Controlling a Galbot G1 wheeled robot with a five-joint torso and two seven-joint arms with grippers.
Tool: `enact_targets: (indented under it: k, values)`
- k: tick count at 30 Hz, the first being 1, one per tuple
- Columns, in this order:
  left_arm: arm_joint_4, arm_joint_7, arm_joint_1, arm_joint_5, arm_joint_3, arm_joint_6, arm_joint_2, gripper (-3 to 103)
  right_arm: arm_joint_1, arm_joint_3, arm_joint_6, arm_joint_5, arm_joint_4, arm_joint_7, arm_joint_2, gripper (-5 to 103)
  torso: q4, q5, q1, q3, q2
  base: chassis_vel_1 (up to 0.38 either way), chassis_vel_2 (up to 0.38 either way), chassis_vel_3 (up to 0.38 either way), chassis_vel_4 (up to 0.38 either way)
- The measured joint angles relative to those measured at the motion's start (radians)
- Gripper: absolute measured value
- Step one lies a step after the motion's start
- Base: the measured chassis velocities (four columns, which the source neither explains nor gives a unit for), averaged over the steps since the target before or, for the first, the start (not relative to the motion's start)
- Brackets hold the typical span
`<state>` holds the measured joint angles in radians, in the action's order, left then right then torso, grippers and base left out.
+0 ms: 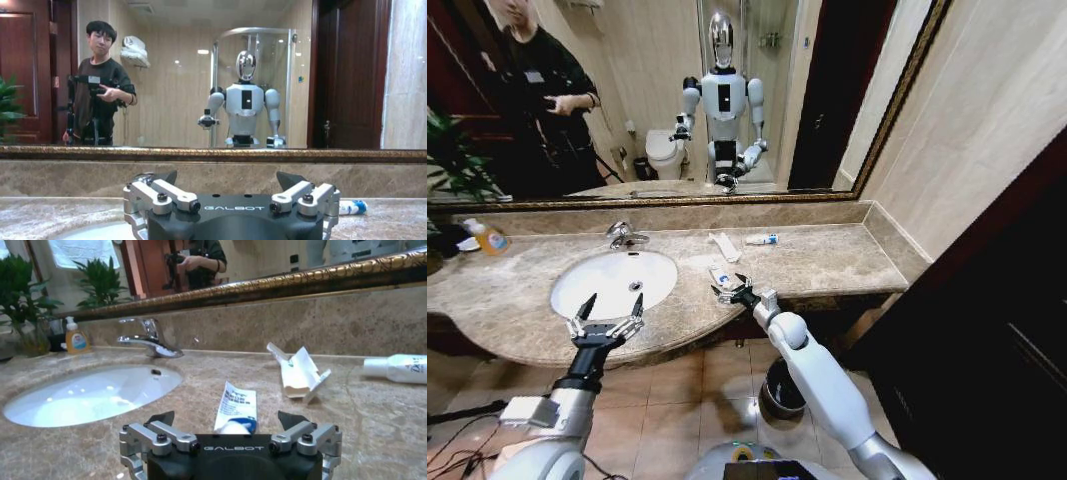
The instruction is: Pick up the trash from the sink and place it in the trash bin.
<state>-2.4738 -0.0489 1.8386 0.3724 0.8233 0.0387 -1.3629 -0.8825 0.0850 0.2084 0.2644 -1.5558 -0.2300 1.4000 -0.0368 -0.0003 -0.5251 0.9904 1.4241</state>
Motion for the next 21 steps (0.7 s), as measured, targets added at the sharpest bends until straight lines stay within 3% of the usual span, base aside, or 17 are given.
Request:
enact_targets:
  k: [2, 7, 11, 13, 16, 21]
  values:
    - [0.000, 0.000, 0.000, 0.000, 0.000, 0.000, 0.000, 100, -0.004, 0.003, 0.000, -0.004, 0.000, 0.000, -0.002, 102, 0.0000, 0.0000, 0.000, 0.000, 0.000, 0.000, 0.000, 0.000, 0.000]
    - [0.000, 0.000, 0.000, 0.000, 0.000, 0.000, 0.000, 100, -0.020, 0.011, -0.001, -0.029, -0.004, 0.004, -0.015, 90, 0.0000, 0.0002, 0.000, 0.000, 0.000, 0.000, 0.000, 0.000, 0.000]
    - [0.000, 0.000, 0.000, 0.000, 0.000, 0.000, 0.000, 100, -0.028, 0.019, -0.010, -0.051, -0.003, 0.002, -0.025, 69, 0.0000, 0.0003, 0.000, 0.000, 0.000, 0.000, 0.000, 0.000, 0.000]
    - [0.000, 0.000, 0.000, 0.000, 0.000, 0.000, 0.000, 100, -0.029, 0.020, -0.011, -0.052, -0.002, 0.000, -0.026, 69, 0.0000, 0.0003, 0.000, 0.000, 0.000, 0.000, 0.000, 0.000, 0.000]
    - [0.000, 0.000, 0.000, 0.000, 0.000, 0.000, 0.000, 100, -0.030, 0.021, -0.013, -0.055, 0.000, -0.003, -0.027, 52, 0.0000, 0.0003, 0.000, 0.000, 0.000, 0.000, 0.000, 0.000, 0.000]
    - [0.000, 0.000, 0.000, 0.000, 0.000, 0.000, 0.000, 100, -0.033, 0.020, -0.016, -0.058, 0.002, -0.007, -0.027, 37, 0.0000, 0.0003, 0.000, 0.000, 0.000, 0.000, 0.000, 0.000, 0.000]
